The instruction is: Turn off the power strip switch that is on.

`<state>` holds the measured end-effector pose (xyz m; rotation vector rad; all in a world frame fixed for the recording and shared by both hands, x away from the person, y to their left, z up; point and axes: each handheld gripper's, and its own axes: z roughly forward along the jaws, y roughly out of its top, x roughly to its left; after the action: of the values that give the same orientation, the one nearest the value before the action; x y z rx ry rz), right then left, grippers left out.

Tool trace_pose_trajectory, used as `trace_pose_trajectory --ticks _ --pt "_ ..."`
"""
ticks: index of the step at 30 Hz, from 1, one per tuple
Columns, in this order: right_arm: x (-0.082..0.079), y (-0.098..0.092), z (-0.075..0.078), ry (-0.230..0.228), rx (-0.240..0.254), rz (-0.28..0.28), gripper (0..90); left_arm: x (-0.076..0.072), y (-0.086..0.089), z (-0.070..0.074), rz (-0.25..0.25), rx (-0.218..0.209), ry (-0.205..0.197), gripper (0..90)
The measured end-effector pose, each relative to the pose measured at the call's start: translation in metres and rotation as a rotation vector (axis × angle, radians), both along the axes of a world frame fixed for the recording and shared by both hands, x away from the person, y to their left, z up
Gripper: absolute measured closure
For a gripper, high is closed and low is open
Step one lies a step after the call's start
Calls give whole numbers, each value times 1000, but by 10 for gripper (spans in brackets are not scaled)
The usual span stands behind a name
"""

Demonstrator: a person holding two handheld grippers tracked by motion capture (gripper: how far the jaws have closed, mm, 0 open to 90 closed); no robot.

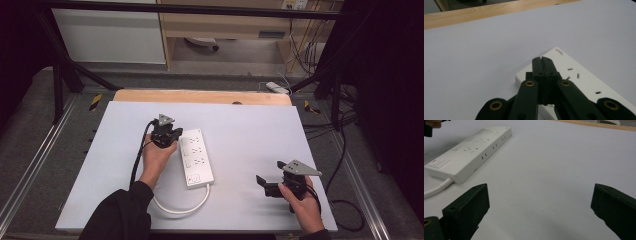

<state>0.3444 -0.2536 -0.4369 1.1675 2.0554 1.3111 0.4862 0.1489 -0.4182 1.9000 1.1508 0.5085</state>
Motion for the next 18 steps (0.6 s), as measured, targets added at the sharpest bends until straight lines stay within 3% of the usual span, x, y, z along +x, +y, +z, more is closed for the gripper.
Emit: trace_pose_trajectory --ticks 18 --pt "-1 0 0 -3 -3 3 23 0 -4 -9 -13 25 40 900"
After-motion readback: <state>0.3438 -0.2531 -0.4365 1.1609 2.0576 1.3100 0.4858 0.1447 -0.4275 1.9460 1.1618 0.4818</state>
